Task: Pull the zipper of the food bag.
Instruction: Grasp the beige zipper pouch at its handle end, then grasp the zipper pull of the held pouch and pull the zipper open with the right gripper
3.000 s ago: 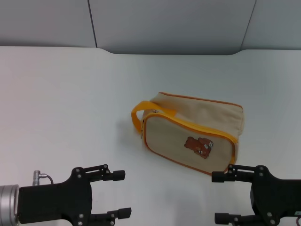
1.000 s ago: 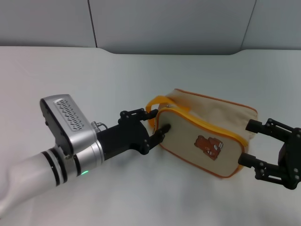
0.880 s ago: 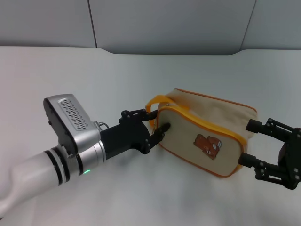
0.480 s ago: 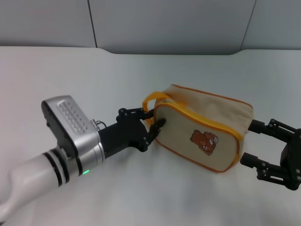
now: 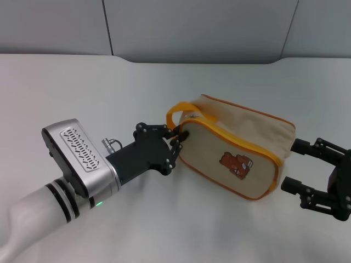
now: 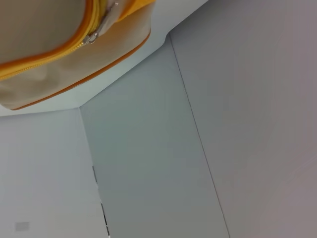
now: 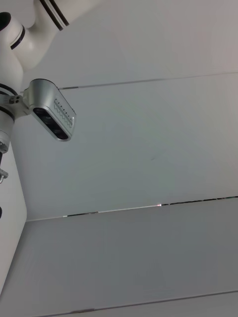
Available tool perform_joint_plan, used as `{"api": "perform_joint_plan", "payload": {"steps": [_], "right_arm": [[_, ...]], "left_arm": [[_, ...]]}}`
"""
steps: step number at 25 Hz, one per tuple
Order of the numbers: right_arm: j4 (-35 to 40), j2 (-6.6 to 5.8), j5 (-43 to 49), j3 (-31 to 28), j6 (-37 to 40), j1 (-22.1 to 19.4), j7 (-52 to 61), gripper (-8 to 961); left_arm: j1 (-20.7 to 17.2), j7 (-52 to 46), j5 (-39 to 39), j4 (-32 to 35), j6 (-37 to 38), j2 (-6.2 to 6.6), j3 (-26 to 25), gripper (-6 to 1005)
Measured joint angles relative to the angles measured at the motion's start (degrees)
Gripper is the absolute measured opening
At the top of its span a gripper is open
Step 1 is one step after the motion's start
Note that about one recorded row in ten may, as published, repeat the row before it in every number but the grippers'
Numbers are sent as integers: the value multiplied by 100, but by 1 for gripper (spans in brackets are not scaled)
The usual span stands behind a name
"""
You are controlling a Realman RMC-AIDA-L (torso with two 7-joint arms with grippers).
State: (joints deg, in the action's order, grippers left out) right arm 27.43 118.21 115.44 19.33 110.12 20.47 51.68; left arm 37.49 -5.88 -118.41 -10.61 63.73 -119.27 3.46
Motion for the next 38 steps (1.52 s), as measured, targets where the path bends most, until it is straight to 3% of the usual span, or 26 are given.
{"api": "perform_joint_plan", "payload": {"steps": [5,8,12,17,18,19,20,21,22,23,24,28,30,31,34,38], "right_arm": [[-9,1,-10,-39,0,-14,-9,785],[-55,16,-24,-212,1,-42,-132,785],[-315,103,-84,-968,-1,-72,-542,785],[-917,111,-86,-1780,-81,-38,-1034,784],[-1393,125,-86,-2149,-252,-17,-1666,784],[-1393,125,-86,-2149,-252,-17,-1666,784],[-1983,136,-88,-2365,-510,6,-2649,784],[-1983,136,-88,-2365,-510,6,-2649,784],[-2536,146,-76,-2364,-774,39,-3741,784],[-2536,146,-76,-2364,-774,39,-3741,784],[-3017,152,-24,-2302,-987,69,-4637,784],[-3626,161,42,-2237,-1208,76,-5804,784],[-4165,167,49,-2264,-1502,59,-7201,785],[-4165,167,49,-2264,-1502,59,-7201,785],[-4658,168,16,-2395,-2053,116,-8603,785],[-4761,167,13,-2515,-2142,140,-8950,785]], "left_arm": [[-45,29,17,-22,141,0,-97,89],[-255,412,-3,31,620,3,-278,67],[-580,1964,-3,1,1490,1,-512,60],[-585,2720,-8,56,2067,7,-487,57],[-527,3007,-9,127,2161,10,-486,56],[-527,3007,-9,127,2161,10,-486,56],[-459,3192,-10,182,2157,7,-502,55],[-459,3192,-10,182,2157,7,-502,55],[-392,3264,-9,219,2107,3,-517,54],[-392,3264,-9,219,2107,3,-517,54],[-369,3269,-8,229,2076,1,-519,54],[-360,3279,-4,198,2012,-4,-521,54],[-360,3280,-3,182,1964,-4,-522,55],[-360,3280,-3,182,1964,-4,-522,55],[-347,3281,-6,173,1950,-3,-522,55],[-344,3279,-7,173,1947,-1,-522,55]]}}
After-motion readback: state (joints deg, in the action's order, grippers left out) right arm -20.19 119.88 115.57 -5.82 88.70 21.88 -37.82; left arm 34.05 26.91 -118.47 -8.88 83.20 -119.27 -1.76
